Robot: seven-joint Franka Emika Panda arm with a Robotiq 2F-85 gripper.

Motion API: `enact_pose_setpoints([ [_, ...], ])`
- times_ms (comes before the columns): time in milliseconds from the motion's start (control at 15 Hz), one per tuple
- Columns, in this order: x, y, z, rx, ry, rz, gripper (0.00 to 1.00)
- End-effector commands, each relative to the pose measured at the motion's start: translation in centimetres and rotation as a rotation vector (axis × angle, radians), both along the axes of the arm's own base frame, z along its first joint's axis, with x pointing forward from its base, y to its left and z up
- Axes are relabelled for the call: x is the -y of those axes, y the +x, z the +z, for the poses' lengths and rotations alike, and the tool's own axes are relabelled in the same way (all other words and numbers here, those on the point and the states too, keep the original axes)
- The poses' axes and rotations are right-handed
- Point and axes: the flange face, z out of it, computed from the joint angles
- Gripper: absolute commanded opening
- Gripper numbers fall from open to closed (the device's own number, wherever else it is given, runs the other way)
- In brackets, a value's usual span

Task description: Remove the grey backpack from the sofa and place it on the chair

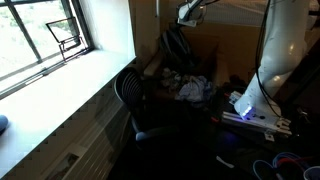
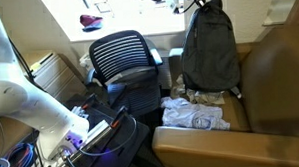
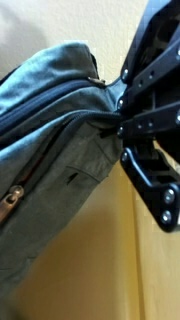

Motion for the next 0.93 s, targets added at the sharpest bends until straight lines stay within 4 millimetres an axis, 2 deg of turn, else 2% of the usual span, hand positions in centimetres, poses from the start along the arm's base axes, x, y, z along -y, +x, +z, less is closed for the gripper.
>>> enact_pose_setpoints([
  [0,-1.6,-3.7,6.9,0.112,0.096,-0.159,0.01],
  [333,-2.3,-6.9,15.0,0.350,0.043,-0.266,0.01],
  [467,-2.1,-7.2,18.3,0.414,-0.049,-0.237,0.01],
  [600,-2.8,-7.6,20.7,0.398,-0.162,-0.162,0.01],
  [667,-4.2,-8.1,21.0,0.353,-0.199,-0.109,0.01],
  [867,-10.6,-9.8,20.5,0.247,-0.251,0.058,0.01],
])
